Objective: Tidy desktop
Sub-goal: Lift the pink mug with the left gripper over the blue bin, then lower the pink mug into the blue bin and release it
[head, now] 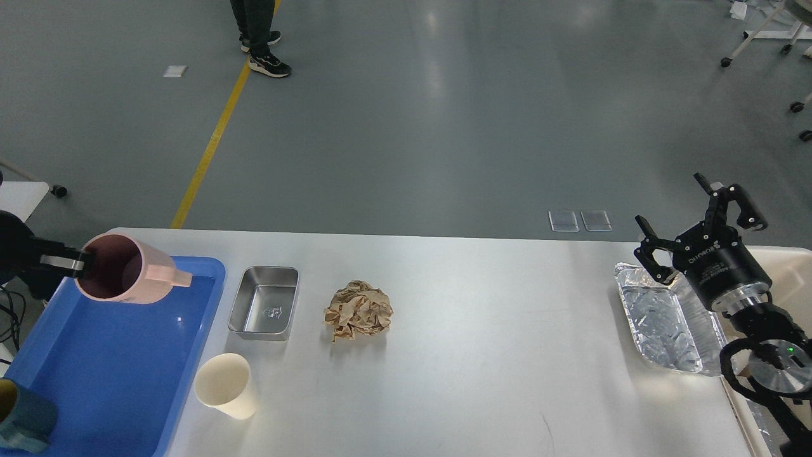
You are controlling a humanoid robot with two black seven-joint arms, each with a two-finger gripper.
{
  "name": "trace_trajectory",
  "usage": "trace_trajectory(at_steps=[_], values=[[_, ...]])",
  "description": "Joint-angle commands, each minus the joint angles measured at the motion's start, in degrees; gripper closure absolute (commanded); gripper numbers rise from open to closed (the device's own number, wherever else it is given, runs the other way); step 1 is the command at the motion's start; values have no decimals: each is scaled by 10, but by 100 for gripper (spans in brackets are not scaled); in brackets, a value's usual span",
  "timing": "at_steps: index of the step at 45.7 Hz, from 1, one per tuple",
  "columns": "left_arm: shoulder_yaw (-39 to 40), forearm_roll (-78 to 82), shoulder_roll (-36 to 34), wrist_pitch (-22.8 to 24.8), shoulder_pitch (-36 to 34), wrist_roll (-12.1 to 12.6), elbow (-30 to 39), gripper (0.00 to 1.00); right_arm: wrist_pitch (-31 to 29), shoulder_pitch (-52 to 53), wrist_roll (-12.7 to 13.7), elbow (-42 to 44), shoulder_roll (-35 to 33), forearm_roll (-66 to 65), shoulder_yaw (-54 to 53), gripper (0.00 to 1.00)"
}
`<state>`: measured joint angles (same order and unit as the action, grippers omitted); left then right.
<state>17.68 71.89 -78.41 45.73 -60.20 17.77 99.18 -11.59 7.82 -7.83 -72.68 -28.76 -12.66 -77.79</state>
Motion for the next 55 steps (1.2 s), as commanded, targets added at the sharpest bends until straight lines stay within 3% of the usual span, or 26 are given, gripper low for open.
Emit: trace_trajectory(at_steps=[1,18,26,55], values=[[-1,0,-30,-3,35,-5,0,100,0,-3,0,0,0,0,0,0],[-15,-16,-36,-20,134,-12,-5,100,0,-4,0,-1,-1,0,0,0],[-25,-15,-33,-50,190,-16,-13,100,0,-6,0,0,-1,0,0,0],[-24,-15,37,-87,257,-23,-93,100,0,-11,-1,2,0,0,0,0]])
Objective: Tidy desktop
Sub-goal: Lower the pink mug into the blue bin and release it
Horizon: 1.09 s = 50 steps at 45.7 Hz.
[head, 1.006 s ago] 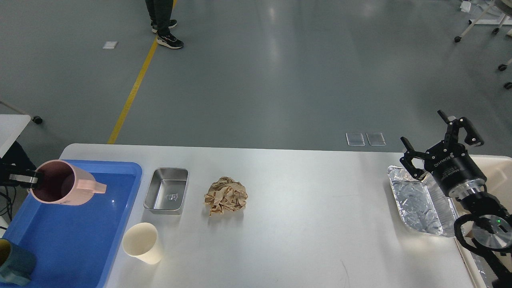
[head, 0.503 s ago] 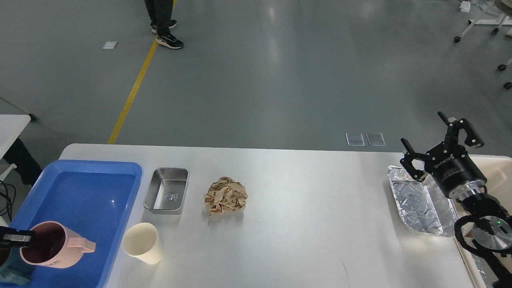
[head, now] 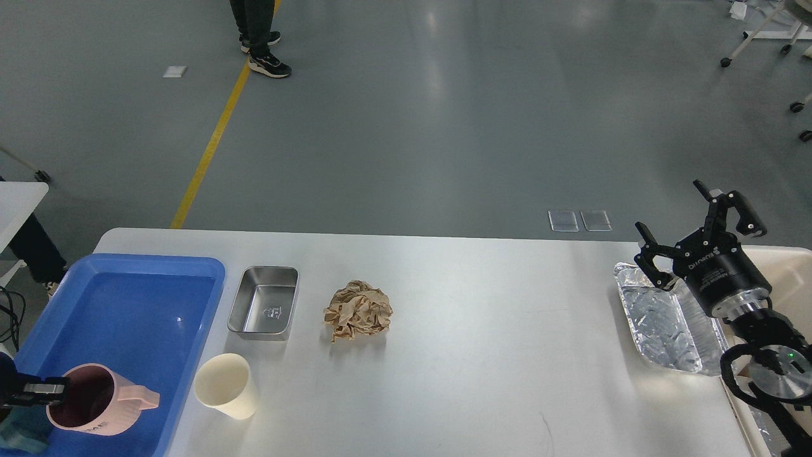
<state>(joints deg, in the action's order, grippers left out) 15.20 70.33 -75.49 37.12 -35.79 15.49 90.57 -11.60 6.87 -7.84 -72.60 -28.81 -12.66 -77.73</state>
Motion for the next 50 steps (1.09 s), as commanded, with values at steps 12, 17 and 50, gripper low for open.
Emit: trace_trajectory(at_steps=[12,17,50], values=[[1,2,24,-12,33,1,-36,100,0,-1,0,2,1,0,-1,0],[2,2,32,-19,33,1,-43,100,0,-1,0,2,1,0,0,0],[25,-2,41,-47,43,0,-47,13,0,0,-1,1,2,0,-1,0]])
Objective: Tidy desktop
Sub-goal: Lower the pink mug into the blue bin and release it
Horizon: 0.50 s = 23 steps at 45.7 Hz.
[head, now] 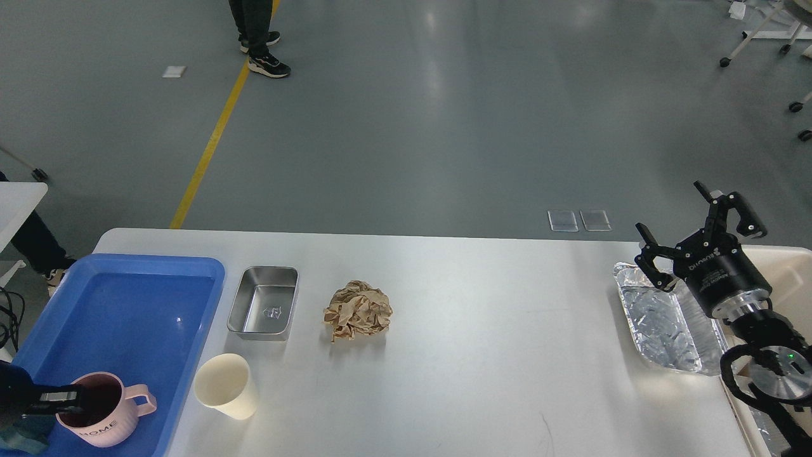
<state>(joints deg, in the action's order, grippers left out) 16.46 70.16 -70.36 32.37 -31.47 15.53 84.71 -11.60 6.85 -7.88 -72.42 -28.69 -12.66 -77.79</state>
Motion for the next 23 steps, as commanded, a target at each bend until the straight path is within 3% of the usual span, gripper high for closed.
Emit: trace_trajectory(at_steps=[1,6,8,16,23], values=[[14,-1,-14,1,0,-1,16,12,0,0,1,-1,0,0,0,0],[23,-4,-28,1,-1,-3,29,7,0,0,1,-2,1,0,0,0],[35,-4,-32,0,-1,-15,37,4,0,0,1,-2,1,0,0,0],[90,-4,-58,-24,-1,-115,92,3,0,0,1,-3,-1,0,0,0],[100,-3,-76,-95,-1,-120,140,3,0,0,1,-3,-1,0,0,0]])
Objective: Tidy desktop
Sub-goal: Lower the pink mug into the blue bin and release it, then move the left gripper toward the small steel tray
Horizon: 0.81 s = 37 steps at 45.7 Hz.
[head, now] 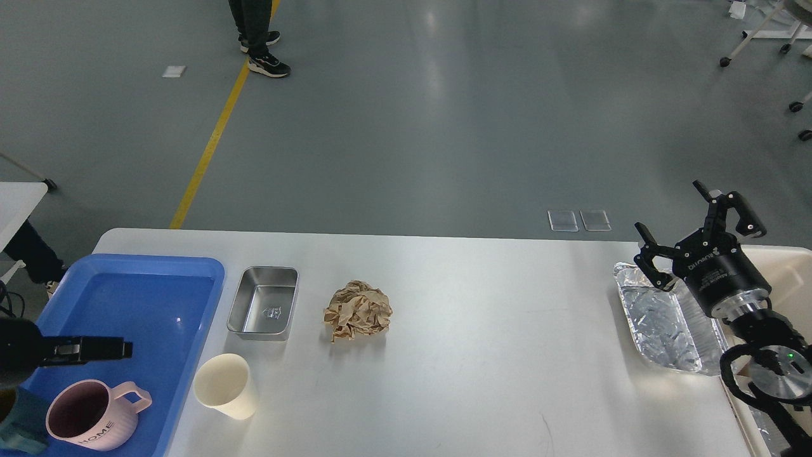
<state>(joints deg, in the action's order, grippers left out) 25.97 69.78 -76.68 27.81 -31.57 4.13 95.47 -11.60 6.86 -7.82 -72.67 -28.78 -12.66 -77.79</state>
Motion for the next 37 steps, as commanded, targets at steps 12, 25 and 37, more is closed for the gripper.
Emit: trace_trajectory(at_steps=[12,25,37], values=[[7,3,-31,-133,-1,-11,56,3,1,1,0,0,0,0,0,0],[14,4,-32,-144,-2,-89,56,3,2,-1,0,0,-4,0,2,0],[24,6,-8,-169,-2,-147,55,3,2,-1,0,0,-1,0,2,0]])
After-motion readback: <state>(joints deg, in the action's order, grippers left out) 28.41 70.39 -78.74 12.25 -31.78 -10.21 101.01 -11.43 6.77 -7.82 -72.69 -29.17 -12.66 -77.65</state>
